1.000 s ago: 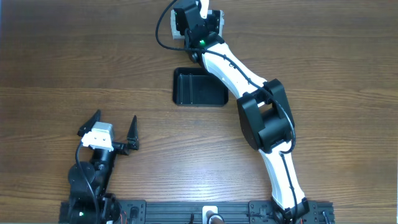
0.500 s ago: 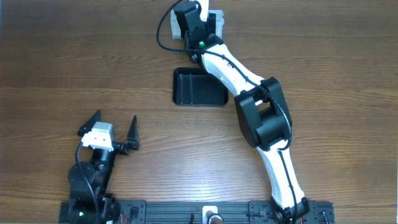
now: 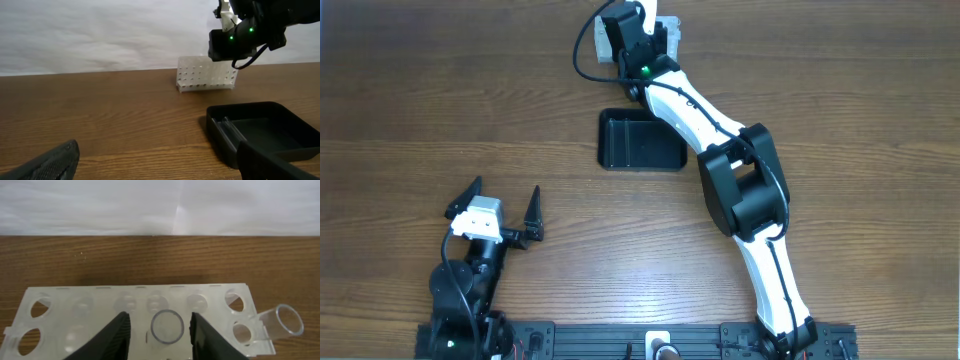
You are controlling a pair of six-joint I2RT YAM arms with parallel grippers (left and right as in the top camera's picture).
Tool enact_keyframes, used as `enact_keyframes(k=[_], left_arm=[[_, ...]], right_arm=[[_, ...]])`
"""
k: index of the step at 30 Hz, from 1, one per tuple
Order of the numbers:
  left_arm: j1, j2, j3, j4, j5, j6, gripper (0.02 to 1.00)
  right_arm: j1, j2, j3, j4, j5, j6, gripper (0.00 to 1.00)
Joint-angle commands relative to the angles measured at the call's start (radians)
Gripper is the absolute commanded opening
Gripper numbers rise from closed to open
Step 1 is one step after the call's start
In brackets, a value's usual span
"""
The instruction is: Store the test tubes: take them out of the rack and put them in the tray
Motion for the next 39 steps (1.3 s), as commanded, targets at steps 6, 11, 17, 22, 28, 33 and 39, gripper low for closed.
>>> enact_keyframes(k=[6,11,17,22,28,33,39], left_arm=[[0.005,-0.009,-0.005,-0.001,0.013,0.014,1.0],[0.005,-0.009,-0.005,-0.001,0.013,0.014,1.0],[0.005,-0.009,-0.005,-0.002,0.013,0.014,1.0],[0.005,-0.009,-0.005,-0.002,0.013,0.014,1.0],[0.005,-0.009,-0.005,-0.002,0.013,0.014,1.0],[0.005,-0.009,-0.005,-0.002,0.013,0.014,1.0],[0.005,-0.009,-0.005,-0.001,0.013,0.014,1.0]], right_arm=[[-0.007,0.017,0.024,0.005,0.027,-0.021,0.261],[-0.006,0.017,0.024,0.005,0.027,-0.021,0.224],[-0.006,0.017,0.024,0.01,0.027,-0.022,0.194],[-0.006,0.017,0.024,0.013,0.028,-0.029,0.163],[-0.007,0.017,0.024,0.013,0.028,-0.029,0.139],[-0.006,0.015,0.027,0.016,0.028,-0.04,0.13],[-0.006,-0.042,0.028,-0.005,0.028,-0.047,0.108]])
